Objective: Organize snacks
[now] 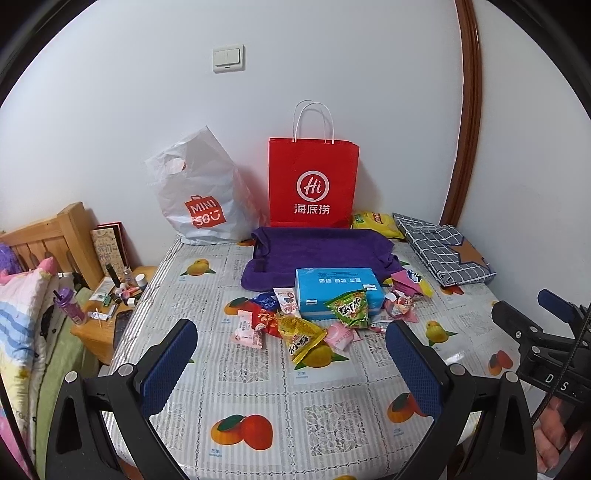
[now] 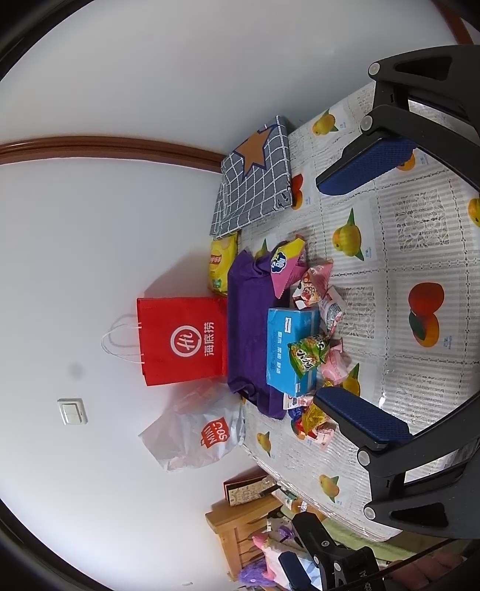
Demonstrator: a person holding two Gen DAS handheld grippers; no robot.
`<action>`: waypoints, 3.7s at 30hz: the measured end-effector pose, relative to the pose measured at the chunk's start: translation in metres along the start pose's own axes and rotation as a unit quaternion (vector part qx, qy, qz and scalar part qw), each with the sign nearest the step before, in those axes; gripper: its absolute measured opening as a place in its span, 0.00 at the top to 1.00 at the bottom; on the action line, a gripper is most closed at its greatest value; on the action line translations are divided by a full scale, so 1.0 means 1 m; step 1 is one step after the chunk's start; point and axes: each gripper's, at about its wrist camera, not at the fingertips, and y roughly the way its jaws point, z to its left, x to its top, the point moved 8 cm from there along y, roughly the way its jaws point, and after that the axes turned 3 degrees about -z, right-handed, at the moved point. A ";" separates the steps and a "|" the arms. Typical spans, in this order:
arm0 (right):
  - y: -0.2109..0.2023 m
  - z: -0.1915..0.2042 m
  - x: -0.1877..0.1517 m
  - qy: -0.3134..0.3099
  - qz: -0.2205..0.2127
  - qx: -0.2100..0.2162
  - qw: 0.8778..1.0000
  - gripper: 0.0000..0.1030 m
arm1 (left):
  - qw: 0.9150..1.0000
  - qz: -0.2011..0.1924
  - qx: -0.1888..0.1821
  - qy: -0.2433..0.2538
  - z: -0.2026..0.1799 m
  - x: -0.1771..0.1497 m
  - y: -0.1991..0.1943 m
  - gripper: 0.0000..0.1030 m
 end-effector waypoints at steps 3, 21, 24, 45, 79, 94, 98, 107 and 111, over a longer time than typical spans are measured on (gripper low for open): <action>0.002 0.000 0.002 -0.001 0.002 -0.001 1.000 0.01 | 1.000 0.001 -0.005 -0.005 0.002 0.001 0.003 0.00; 0.014 0.005 0.006 -0.014 0.008 -0.004 1.000 0.01 | 1.000 -0.004 -0.023 0.009 -0.010 0.009 0.011 0.01; 0.015 0.005 0.003 -0.011 0.009 0.001 1.000 0.01 | 1.000 -0.007 -0.019 0.007 -0.009 0.007 0.009 0.01; 0.030 -0.019 -0.009 0.031 -0.025 0.028 0.999 0.01 | 1.000 0.005 -0.015 0.004 -0.008 -0.002 0.041 0.01; 0.308 -0.044 -0.029 -0.057 0.156 0.024 0.986 0.13 | 0.985 0.155 0.012 -0.069 0.057 -0.041 0.236 0.01; 0.314 -0.059 -0.033 -0.031 0.154 0.040 0.987 0.32 | 0.976 0.200 -0.049 -0.077 0.020 -0.064 0.236 0.01; 0.295 -0.066 -0.026 -0.022 0.132 0.035 0.990 0.32 | 0.975 0.205 -0.058 -0.065 0.006 -0.072 0.236 0.02; 0.238 -0.078 -0.030 -0.011 0.104 0.024 0.994 0.32 | 0.968 0.217 -0.093 -0.087 -0.006 -0.087 0.248 0.45; 0.214 -0.081 -0.042 -0.005 0.103 0.011 0.995 0.32 | 0.970 0.204 -0.103 -0.082 -0.007 -0.086 0.241 0.48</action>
